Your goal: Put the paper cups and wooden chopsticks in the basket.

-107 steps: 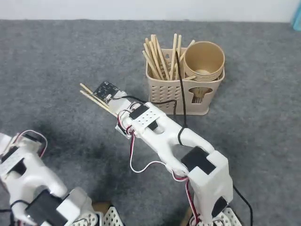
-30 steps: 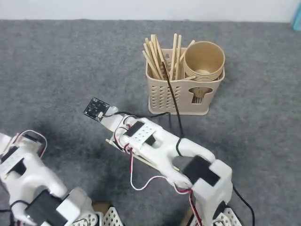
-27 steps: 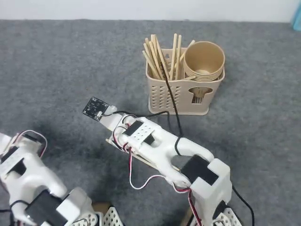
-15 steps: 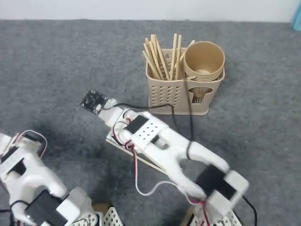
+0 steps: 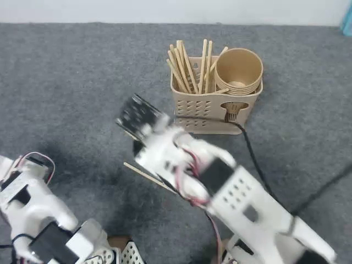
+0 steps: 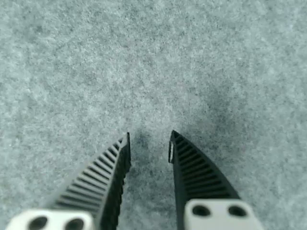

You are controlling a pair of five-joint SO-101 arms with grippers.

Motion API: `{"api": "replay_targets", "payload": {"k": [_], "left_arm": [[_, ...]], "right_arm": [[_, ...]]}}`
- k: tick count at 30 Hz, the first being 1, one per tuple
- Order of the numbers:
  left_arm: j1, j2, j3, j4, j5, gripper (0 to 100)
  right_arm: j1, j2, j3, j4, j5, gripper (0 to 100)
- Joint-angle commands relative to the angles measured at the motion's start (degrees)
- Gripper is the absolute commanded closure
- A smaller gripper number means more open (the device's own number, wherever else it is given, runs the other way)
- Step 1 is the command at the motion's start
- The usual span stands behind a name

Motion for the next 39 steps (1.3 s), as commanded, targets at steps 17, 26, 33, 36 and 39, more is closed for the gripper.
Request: {"api": "replay_targets", "payload": {"k": [17,26,33,36,39], "left_arm": [[-0.3,-0.2,-2.5,0.1,0.4,87],[-0.3,-0.2,-2.5,0.1,0.4,87],[-0.2,-0.2,-2.5,0.1,0.4,87],[-0.1,-0.2,-2.5,0.1,0.4,87],[-0.1,-0.2,-2.5,0.1,0.4,87]], "right_arm": [[25.8,-14.5,0.9,-58.7,-15.7,99.2],[32.8,6.5,-11.3,-67.8,-15.7,99.1],[32.8,9.3,-4.6,-68.0,-20.9,99.1],[33.1,9.4,-0.7,-68.0,-21.3,99.1],[32.7,9.4,1.8,-68.0,-21.3,98.7]]}}
